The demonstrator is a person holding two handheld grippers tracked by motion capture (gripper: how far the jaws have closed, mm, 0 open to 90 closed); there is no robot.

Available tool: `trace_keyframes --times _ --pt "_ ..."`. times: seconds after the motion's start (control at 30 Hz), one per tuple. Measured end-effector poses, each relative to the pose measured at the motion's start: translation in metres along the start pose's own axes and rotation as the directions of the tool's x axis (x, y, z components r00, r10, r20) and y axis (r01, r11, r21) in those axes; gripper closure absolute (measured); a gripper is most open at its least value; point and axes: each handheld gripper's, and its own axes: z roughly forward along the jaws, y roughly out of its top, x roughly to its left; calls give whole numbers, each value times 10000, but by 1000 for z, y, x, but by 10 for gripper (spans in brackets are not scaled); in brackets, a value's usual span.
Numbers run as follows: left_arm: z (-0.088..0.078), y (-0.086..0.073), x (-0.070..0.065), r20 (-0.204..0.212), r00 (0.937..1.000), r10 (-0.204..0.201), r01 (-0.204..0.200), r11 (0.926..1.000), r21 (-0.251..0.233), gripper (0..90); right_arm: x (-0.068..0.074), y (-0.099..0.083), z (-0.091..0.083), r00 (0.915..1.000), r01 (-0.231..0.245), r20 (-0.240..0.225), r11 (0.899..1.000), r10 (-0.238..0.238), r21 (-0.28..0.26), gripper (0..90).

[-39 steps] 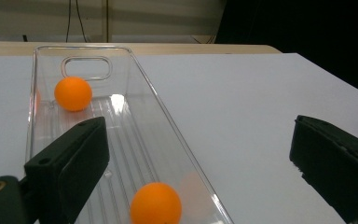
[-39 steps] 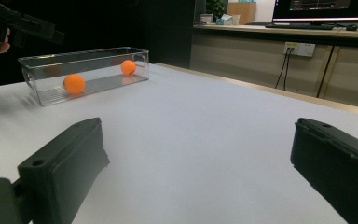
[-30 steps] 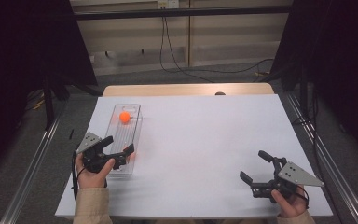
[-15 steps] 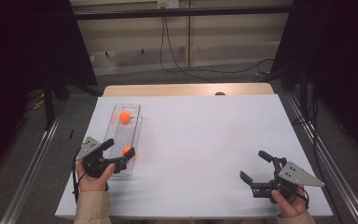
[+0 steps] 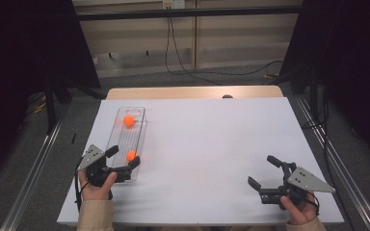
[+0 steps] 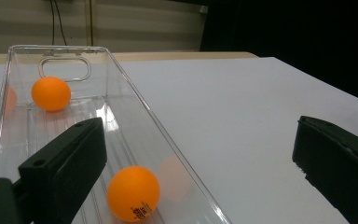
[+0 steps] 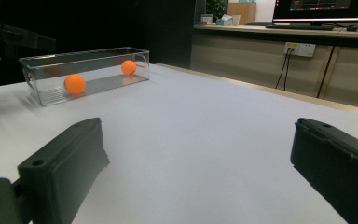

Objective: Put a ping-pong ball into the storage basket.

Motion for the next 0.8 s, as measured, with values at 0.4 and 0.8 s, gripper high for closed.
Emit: trace_keyframes --times 0.4,0.8 --pt "-5 -5 2 45 10000 -18 19 9997 -261 28 0 0 0 10000 10 -16 10000 -10 12 22" --pt "-6 -9 4 197 9997 -138 142 9997 -219 27 0 0 0 10000 23 -28 10000 -23 12 22"
